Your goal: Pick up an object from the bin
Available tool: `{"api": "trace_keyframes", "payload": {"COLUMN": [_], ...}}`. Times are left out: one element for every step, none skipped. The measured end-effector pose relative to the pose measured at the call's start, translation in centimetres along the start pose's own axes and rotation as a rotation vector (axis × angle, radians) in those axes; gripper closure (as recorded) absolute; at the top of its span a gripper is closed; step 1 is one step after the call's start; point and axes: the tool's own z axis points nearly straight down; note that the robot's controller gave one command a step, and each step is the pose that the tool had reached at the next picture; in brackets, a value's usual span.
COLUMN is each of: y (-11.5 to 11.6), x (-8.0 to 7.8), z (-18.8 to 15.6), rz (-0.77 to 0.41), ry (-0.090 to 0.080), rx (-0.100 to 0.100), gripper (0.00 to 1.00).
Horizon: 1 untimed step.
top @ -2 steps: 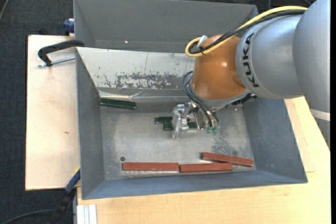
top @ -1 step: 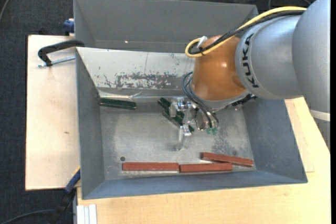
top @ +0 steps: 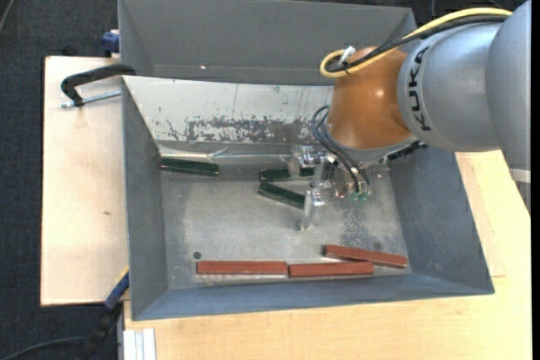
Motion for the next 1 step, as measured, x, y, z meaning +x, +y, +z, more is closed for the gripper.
{"api": "trace_keyframes", "payload": {"y": [0.19], "x": [-0.19], "z": [-0.40], "rz": [-0.002], "ry": [-0.005], "rx": [-0.001], "gripper": [1.00]}}
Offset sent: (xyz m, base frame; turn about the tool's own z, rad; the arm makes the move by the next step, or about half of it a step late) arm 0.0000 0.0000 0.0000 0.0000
